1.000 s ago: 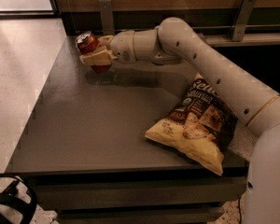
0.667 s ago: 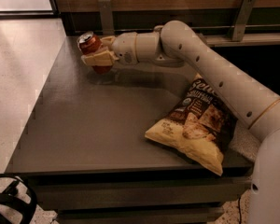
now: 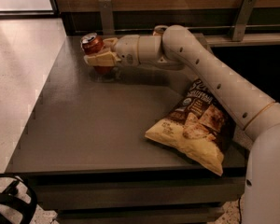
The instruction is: Pick coke can
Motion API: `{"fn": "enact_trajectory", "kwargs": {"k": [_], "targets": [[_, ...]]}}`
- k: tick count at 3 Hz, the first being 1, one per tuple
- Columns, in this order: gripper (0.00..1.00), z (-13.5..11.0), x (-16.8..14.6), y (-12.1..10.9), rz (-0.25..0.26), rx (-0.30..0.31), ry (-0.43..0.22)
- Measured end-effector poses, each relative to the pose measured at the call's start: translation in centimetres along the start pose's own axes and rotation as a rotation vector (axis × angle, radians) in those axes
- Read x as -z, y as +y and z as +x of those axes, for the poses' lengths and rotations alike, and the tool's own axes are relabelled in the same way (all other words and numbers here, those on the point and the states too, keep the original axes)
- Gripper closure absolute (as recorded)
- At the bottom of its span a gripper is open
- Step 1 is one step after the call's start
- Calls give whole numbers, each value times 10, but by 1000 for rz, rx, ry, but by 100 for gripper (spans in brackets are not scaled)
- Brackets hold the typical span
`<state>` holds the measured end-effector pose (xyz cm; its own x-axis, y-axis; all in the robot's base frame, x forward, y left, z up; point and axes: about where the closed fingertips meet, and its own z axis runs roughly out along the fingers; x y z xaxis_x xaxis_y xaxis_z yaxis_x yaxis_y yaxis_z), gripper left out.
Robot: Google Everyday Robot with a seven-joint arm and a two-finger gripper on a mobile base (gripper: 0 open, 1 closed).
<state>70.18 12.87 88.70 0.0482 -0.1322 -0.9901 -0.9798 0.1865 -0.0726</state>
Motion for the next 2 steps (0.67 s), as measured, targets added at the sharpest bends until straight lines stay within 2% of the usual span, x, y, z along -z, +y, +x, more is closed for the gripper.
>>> {"fn": "enact_trajectory", "kwargs": {"k": [2], "targets": [[100, 15, -2, -13, -14, -44, -16]]}}
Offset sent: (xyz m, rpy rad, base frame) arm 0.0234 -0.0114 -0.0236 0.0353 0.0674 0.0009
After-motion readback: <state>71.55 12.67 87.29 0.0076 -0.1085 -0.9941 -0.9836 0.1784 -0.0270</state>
